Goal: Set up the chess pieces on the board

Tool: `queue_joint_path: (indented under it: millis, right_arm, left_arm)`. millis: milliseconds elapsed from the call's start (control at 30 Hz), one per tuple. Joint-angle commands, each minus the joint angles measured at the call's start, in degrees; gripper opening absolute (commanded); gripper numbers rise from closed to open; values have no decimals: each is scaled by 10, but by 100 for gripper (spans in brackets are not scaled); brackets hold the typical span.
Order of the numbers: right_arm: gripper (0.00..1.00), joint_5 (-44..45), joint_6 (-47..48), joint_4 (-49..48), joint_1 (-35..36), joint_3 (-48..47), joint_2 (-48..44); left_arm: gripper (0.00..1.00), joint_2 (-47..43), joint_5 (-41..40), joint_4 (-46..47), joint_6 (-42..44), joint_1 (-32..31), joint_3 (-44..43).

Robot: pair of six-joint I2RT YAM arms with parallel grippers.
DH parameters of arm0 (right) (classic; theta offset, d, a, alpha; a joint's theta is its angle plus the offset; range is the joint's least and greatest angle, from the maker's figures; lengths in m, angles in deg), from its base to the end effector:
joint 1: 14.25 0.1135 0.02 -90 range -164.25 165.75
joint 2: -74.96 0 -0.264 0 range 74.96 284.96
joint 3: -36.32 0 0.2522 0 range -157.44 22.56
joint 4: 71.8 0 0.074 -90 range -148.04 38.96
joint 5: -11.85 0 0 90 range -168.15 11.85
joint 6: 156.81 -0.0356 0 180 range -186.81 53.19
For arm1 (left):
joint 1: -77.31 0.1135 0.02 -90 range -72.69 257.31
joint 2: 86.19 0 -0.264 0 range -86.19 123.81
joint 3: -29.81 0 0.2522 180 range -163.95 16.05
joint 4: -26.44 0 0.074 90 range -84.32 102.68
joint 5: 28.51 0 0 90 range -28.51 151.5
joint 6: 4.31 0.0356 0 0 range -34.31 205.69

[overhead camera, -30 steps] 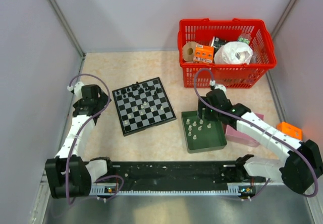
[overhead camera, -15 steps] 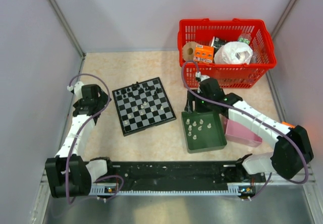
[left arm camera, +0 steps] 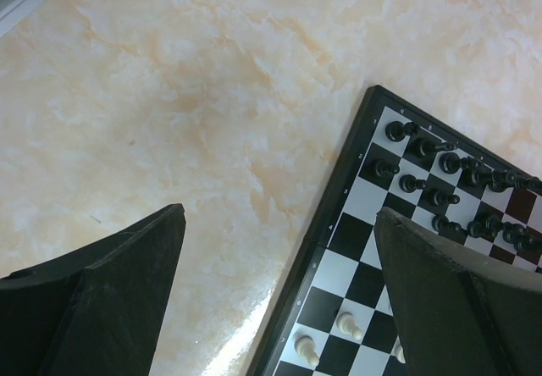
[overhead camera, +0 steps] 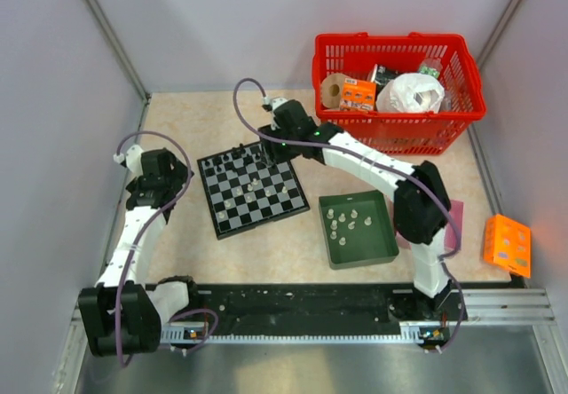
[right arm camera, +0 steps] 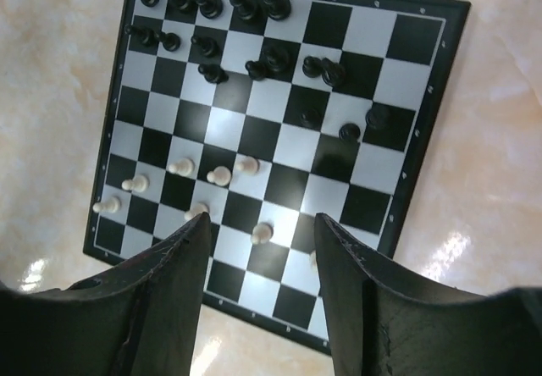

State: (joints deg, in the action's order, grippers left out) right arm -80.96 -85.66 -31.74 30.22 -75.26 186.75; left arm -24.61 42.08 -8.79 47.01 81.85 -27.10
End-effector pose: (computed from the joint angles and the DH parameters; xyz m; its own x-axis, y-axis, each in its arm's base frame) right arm 0.3226 0.3191 0.2869 -0.6712 -0.2067 -0.7118 -0.5384 0.7960 0.2765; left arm 0.2266 0.0299 0.2561 -0.2937 -0.6146 -0.7321 -0.6563 0.6865 -0.3130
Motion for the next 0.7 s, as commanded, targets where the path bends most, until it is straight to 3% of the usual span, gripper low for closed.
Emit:
queue_joint_path:
  millis: [0,133,333,667]
  right_arm:
    - [52,38,36,36,4,-112,69]
    - [48,75,55,62,4,-190,130]
    - [41,54,76,83,4,-293,221]
    - [42,4,100,81,3,-382,294]
  left_arm:
    - [98,-9,-6,24,1,4,15]
    - [98,-9,-29,49,11,4,29]
    - [98,-12,-30,95,21,3,64]
    - [98,-19,-17,100,23,3,87]
